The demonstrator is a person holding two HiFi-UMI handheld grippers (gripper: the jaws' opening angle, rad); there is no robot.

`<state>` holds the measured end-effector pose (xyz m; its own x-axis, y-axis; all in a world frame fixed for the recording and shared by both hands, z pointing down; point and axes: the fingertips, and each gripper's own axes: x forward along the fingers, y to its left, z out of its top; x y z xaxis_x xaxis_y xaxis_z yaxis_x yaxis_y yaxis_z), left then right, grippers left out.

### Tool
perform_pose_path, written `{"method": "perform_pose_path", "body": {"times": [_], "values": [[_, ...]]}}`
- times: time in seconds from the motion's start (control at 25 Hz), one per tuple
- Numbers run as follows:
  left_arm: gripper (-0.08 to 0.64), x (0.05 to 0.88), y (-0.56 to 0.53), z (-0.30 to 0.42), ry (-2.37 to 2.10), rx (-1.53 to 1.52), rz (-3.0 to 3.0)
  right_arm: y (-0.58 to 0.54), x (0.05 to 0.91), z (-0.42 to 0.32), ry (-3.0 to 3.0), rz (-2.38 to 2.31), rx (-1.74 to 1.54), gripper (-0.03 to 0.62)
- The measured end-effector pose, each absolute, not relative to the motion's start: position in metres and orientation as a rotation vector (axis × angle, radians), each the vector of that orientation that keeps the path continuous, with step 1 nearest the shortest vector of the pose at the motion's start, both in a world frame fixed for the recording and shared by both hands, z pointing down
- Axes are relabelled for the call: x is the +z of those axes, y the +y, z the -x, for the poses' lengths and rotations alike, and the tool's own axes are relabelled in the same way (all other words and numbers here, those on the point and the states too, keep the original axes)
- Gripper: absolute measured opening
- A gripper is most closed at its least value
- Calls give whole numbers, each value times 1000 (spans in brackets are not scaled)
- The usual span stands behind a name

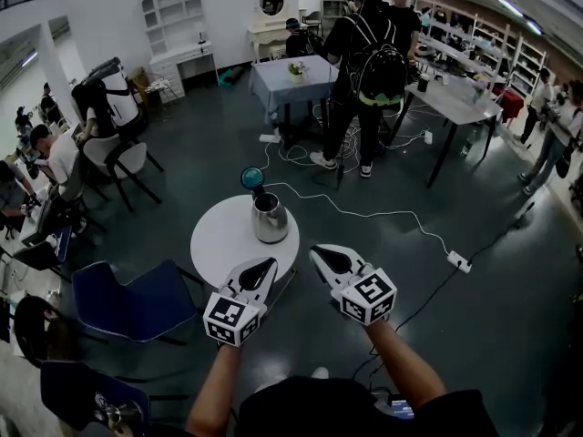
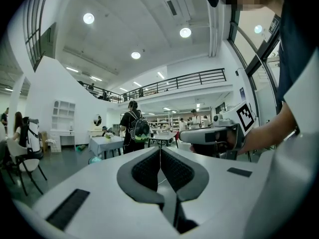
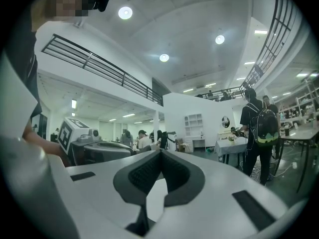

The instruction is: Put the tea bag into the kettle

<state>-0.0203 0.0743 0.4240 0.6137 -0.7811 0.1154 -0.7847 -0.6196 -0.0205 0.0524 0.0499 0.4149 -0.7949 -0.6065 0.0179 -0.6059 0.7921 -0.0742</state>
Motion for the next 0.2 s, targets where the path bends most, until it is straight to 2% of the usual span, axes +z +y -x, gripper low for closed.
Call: {"method": "perform_pose_path", "body": {"times": [0.2], "values": [[17,415,77,20,-1327,135,-2794,53,411,-48,2972,1001,-124,15]]}}
